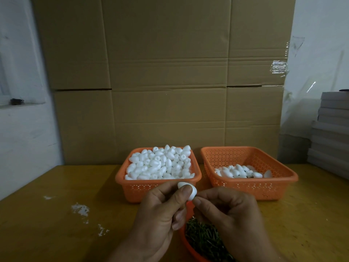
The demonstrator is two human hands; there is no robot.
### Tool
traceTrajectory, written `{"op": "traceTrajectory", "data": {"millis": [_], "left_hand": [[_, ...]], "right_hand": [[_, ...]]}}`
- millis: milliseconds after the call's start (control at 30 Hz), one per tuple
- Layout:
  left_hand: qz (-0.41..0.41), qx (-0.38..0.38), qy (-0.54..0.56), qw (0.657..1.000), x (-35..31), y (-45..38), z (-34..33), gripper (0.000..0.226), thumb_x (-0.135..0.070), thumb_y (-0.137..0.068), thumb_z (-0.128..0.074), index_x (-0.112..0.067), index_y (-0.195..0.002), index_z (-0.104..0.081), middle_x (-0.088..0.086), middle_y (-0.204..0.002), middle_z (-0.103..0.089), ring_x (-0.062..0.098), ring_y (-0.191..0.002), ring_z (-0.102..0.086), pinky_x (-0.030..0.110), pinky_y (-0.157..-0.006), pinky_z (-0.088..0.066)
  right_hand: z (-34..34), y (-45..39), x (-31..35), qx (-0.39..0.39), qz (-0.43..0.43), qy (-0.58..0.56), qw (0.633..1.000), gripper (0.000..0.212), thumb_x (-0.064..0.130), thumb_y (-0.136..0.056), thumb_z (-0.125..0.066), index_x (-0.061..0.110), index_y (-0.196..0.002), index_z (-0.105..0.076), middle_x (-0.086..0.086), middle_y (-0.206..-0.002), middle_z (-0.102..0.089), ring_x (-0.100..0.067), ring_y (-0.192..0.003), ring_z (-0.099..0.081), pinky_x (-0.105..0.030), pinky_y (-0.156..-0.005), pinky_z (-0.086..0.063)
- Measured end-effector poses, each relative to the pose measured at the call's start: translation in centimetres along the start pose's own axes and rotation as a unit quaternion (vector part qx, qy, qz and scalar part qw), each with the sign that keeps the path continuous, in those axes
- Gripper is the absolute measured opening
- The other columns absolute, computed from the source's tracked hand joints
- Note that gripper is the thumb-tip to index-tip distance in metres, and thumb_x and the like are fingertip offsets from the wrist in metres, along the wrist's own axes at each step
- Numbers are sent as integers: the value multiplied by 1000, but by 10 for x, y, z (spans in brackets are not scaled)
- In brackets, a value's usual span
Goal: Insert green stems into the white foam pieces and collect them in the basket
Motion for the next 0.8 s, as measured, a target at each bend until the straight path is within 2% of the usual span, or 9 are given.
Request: {"op": "traceTrajectory", "data": {"millis": [67, 200, 267, 367, 467, 533, 633, 700, 800], "left_hand": [[-12, 8, 0, 1000, -4, 1, -3, 29, -26, -71, -87, -6, -89, -77, 4, -52, -40, 8, -45, -36, 19, -41, -30], [-49, 14, -7, 999, -12, 1, -6, 38, -29, -68, -84, -7, -99, -77, 1, -50, -41, 8, -46, -35, 20, -43, -31], [-70, 4, -32, 997, -15, 1, -4, 39, -35, -70, -81, -8, -98, -77, 1, -50, -39, 9, -46, -33, 22, -44, -30], [-94, -9, -73, 993, -20, 3, -2, 41, -43, -70, -80, -13, -99, -78, -2, -49, -40, 9, -45, -32, 22, -44, -26], [-120, 7, -106, 987, -27, 6, -8, 33, -42, -73, -76, -21, -97, -79, -12, -51, -57, -2, -45, -50, 10, -46, -38], [-136, 17, -137, 981, -31, 8, -12, 26, -43, -77, -73, -23, -93, -78, -14, -54, -61, -4, -49, -57, 8, -48, -42], [-147, 16, -194, 970, -33, 10, -12, 18, -42, -86, -70, -26, -91, -74, -10, -63, -67, 0, -56, -63, 12, -52, -47], [-152, 16, -230, 961, -34, 11, -13, 20, -47, -87, -65, -28, -91, -71, -3, -72, -70, 8, -65, -68, 17, -57, -51], [-171, 3, -279, 945, -37, 14, -14, 23, -53, -86, -58, -32, -89, -66, -3, -74, -69, 11, -67, -69, 18, -56, -51]], "right_hand": [[-1, 2, 1, -11, 0, -16, 1000, 9, 36, -79, -74, 32, -86, -80, -1, -73, -76, -16, -66, -74, -25, -60, -59], [-6, 4, 2, -16, -9, -42, 999, 13, 34, -78, -73, 29, -88, -79, -2, -79, -78, -20, -75, -76, -40, -71, -64], [-7, 5, 4, -17, -10, -51, 998, 13, 33, -78, -73, 27, -88, -80, -4, -78, -78, -22, -75, -76, -43, -71, -63], [-7, 5, 4, -22, -19, -63, 998, 10, 28, -77, -74, 27, -85, -80, -6, -75, -77, -22, -72, -76, -36, -67, -63], [-8, 5, 5, -26, -33, -88, 995, 9, 25, -76, -74, 24, -82, -80, -8, -71, -76, -21, -65, -75, -25, -60, -59], [-10, 5, 4, -27, -42, -101, 994, 9, 25, -75, -74, 22, -81, -80, -9, -69, -76, -21, -62, -74, -23, -58, -57], [-12, 6, 2, -25, -56, -113, 992, 11, 27, -74, -73, 21, -81, -79, -11, -69, -75, -24, -61, -73, -27, -58, -58], [-14, 7, 1, -20, -63, -116, 991, 12, 28, -74, -73, 19, -80, -79, -12, -68, -74, -25, -60, -72, -27, -58, -57], [-17, 7, 0, -13, -74, -131, 989, 13, 28, -74, -74, 17, -79, -79, -13, -65, -73, -22, -57, -70, -25, -56, -54]]}}
Point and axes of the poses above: each hand's wrist, its own y-axis away from the middle knuckle, its own z-axis out of the back of the hand, x = y × z, the point moved 10 cm from there along -y, towards the middle knuckle
